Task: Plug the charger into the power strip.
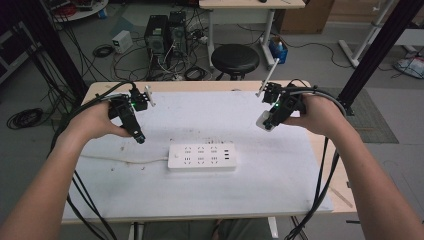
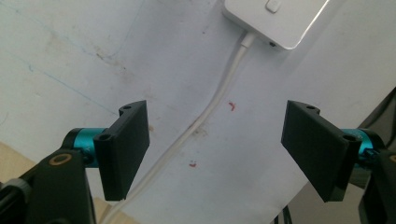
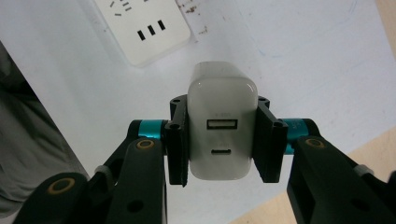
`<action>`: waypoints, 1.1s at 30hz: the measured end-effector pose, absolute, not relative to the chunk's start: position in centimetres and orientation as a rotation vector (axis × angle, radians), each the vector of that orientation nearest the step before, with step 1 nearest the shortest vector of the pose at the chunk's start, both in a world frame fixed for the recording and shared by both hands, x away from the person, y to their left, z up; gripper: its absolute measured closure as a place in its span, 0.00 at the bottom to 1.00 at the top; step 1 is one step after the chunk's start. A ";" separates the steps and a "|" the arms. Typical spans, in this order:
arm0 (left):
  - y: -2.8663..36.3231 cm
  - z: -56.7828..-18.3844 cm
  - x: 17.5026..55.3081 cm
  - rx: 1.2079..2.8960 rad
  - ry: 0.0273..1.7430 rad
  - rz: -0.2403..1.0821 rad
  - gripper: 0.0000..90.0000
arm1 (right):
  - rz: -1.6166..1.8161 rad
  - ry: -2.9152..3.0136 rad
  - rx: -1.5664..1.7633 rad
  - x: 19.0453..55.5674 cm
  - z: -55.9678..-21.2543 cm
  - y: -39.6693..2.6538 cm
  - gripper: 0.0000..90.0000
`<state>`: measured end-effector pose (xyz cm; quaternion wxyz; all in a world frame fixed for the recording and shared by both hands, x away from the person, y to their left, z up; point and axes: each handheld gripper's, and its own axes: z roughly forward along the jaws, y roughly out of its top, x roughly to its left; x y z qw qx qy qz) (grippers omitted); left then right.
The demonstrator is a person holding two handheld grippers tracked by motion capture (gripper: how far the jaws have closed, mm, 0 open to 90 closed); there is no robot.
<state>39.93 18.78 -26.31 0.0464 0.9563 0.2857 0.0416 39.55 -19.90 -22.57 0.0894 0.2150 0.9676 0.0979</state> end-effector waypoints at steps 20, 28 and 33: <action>20.3 -27.1 38.0 2.842 0.847 0.125 0.22 | 0.252 3.003 0.346 42.0 -26.5 -12.1 0.69; 20.9 -28.0 37.3 2.838 0.847 0.124 0.22 | 0.164 3.057 0.227 42.6 -29.4 -8.0 0.69; 21.1 -28.7 36.9 2.828 0.852 0.114 0.22 | 0.084 3.095 0.107 42.4 -32.0 -5.1 0.69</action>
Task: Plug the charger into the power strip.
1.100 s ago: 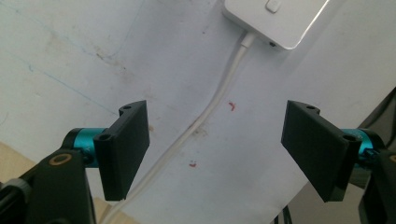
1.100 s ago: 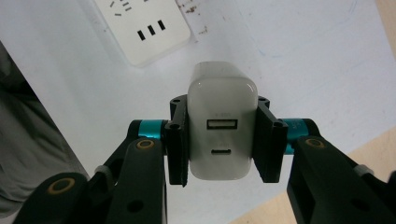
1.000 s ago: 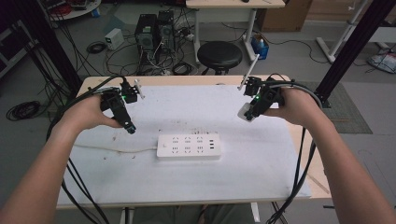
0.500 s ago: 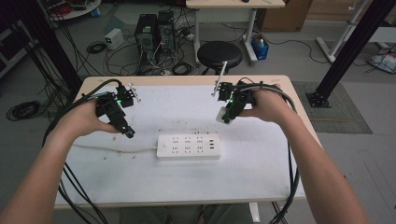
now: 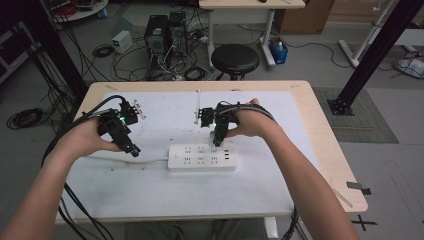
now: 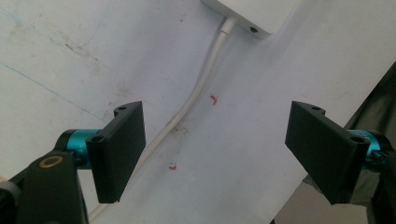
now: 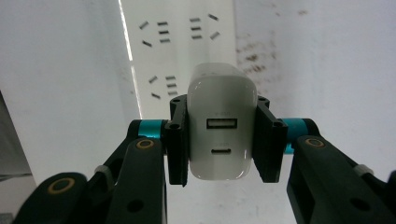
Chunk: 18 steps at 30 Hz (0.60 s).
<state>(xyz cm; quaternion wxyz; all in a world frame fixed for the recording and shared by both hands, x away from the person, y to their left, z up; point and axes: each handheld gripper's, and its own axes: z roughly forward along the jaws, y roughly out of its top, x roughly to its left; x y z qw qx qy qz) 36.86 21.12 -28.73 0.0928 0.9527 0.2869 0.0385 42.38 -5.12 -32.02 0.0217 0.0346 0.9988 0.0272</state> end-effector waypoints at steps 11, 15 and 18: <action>21.2 -29.3 36.7 2.830 0.848 0.104 0.22 | -0.006 3.094 0.012 42.5 -34.1 -4.0 0.69; 21.0 -29.6 36.8 2.838 0.841 0.094 0.22 | -0.018 3.093 -0.007 42.4 -34.5 -3.7 0.69; 20.9 -29.9 36.8 2.832 0.838 0.083 0.22 | -0.016 3.081 -0.025 42.3 -34.8 -3.8 0.70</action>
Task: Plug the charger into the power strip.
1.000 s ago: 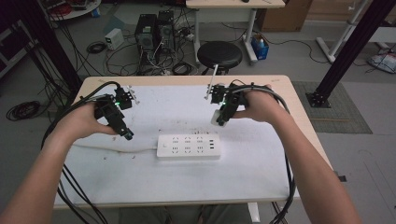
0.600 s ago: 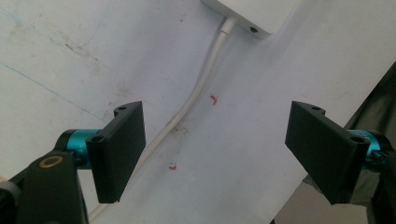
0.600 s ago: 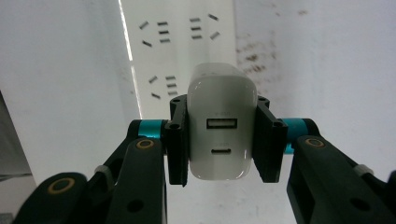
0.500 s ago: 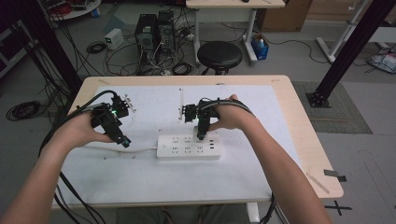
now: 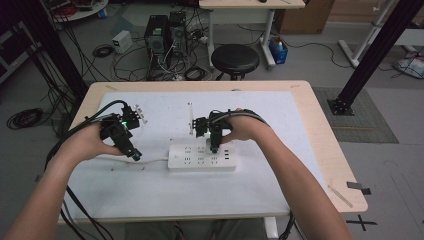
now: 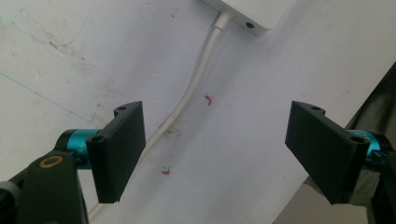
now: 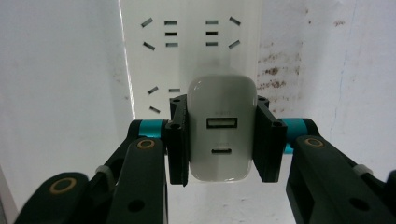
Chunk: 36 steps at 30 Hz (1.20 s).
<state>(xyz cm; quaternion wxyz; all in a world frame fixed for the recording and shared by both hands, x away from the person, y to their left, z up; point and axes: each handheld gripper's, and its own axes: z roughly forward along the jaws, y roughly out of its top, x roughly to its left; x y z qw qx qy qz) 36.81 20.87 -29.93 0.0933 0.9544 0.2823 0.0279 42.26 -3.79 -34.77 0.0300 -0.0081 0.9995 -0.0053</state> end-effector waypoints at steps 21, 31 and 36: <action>19.2 -30.7 37.7 2.848 0.811 0.045 0.22 | -0.024 3.082 -0.021 42.3 -36.1 -3.8 0.70; 18.7 -31.0 38.0 2.840 0.792 0.055 0.22 | 0.057 3.069 -0.030 42.1 -36.5 -4.5 0.68; 19.0 -30.9 38.2 2.848 0.793 0.055 0.22 | 0.287 3.095 0.085 42.6 -34.4 -6.5 0.39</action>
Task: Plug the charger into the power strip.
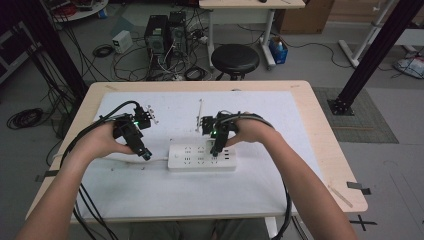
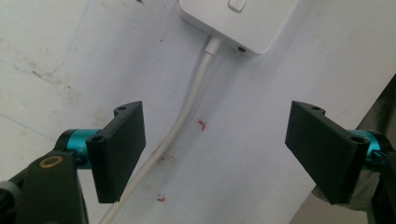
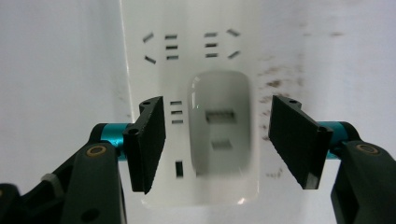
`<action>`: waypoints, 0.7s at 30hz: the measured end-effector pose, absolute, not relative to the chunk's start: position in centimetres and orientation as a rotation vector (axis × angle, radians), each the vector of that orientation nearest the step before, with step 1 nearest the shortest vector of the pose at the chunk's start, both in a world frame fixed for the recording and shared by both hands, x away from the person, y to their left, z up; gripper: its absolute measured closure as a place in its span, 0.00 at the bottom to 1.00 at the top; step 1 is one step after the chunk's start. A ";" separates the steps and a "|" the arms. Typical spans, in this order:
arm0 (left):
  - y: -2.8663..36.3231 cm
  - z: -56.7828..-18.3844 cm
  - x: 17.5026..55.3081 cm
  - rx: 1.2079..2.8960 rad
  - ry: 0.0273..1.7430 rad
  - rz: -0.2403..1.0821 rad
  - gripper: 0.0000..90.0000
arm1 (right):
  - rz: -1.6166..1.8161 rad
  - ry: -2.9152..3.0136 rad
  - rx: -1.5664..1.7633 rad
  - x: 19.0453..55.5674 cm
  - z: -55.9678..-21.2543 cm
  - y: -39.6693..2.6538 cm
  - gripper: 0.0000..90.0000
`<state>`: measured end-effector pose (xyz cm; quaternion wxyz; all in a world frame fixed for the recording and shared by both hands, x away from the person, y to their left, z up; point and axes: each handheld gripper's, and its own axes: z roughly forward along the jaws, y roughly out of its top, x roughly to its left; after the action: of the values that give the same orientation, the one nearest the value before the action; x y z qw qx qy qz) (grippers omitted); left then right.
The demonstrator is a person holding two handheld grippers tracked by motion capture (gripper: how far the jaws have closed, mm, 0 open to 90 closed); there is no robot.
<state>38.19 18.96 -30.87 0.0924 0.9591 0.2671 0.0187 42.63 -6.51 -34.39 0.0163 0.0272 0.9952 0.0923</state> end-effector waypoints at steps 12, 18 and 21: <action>20.3 -28.4 38.9 2.813 0.877 0.176 0.19 | 0.271 2.772 1.074 42.8 -28.0 -19.6 0.24; 20.1 -27.1 39.4 2.818 0.915 0.234 0.19 | 0.108 2.693 1.406 42.0 -28.4 -24.0 0.22; 20.0 -26.7 39.6 2.811 0.932 0.235 0.19 | 0.101 2.673 1.456 41.7 -28.3 -25.3 0.22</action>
<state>39.63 19.95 -26.71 0.0852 0.9428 0.3126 0.0787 41.72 -25.28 -28.28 0.0479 0.4775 0.8767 0.0333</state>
